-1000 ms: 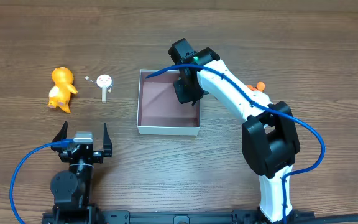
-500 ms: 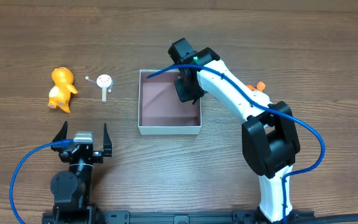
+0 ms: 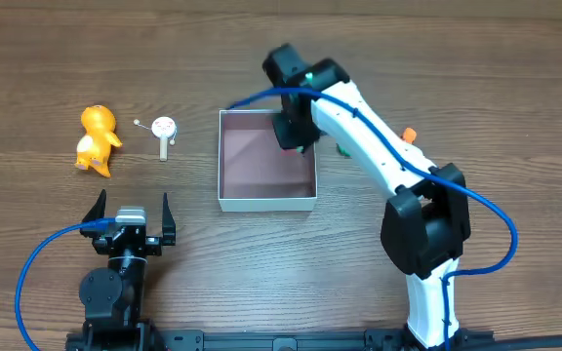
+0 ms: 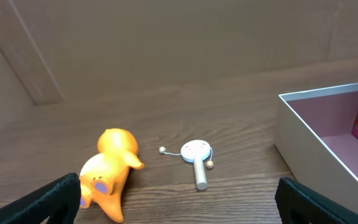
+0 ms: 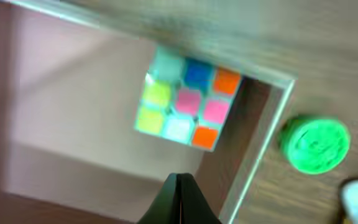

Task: Pack container
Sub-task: 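Lower the cube into the box's right side and open the right gripper, then raise the right gripper and move it right to the plush duck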

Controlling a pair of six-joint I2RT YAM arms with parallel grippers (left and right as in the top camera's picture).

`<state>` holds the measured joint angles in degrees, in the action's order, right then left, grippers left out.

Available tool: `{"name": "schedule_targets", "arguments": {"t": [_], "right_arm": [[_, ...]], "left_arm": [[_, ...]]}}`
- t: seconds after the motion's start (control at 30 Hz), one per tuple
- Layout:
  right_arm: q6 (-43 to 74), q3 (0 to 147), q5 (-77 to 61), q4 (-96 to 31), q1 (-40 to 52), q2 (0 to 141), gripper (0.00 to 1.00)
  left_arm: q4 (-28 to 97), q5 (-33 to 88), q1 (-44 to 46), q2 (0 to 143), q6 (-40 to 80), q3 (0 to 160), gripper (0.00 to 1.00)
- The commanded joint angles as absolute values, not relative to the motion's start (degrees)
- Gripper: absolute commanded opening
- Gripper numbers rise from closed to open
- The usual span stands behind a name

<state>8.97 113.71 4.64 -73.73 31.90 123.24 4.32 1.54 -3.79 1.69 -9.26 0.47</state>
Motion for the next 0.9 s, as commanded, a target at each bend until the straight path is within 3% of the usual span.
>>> {"name": "schedule_targets", "arguments": {"t": [0.0, 0.27, 0.47, 0.57, 0.87], "right_arm": [[9.0, 125.6, 4.8, -77.0, 31.7, 122.4, 0.04], [16.8, 147.0, 11.4, -93.7, 20.6, 122.4, 0.04], [18.2, 148.1, 3.3, -97.1, 8.3, 120.9, 0.05], [16.8, 144.5, 3.0, -97.1, 5.4, 120.2, 0.11], [22.9, 118.4, 11.1, -96.8, 4.6, 120.2, 0.10]], "left_arm": [[4.3, 2.5, -4.2, 1.8, -10.2, 0.3, 1.00], [4.3, 2.5, -4.2, 1.8, -10.2, 0.3, 1.00], [4.3, 2.5, -4.2, 1.8, -10.2, 0.3, 1.00], [4.3, 2.5, -4.2, 1.8, -10.2, 0.3, 1.00], [4.3, 2.5, -4.2, 1.8, -10.2, 0.3, 1.00]]}}
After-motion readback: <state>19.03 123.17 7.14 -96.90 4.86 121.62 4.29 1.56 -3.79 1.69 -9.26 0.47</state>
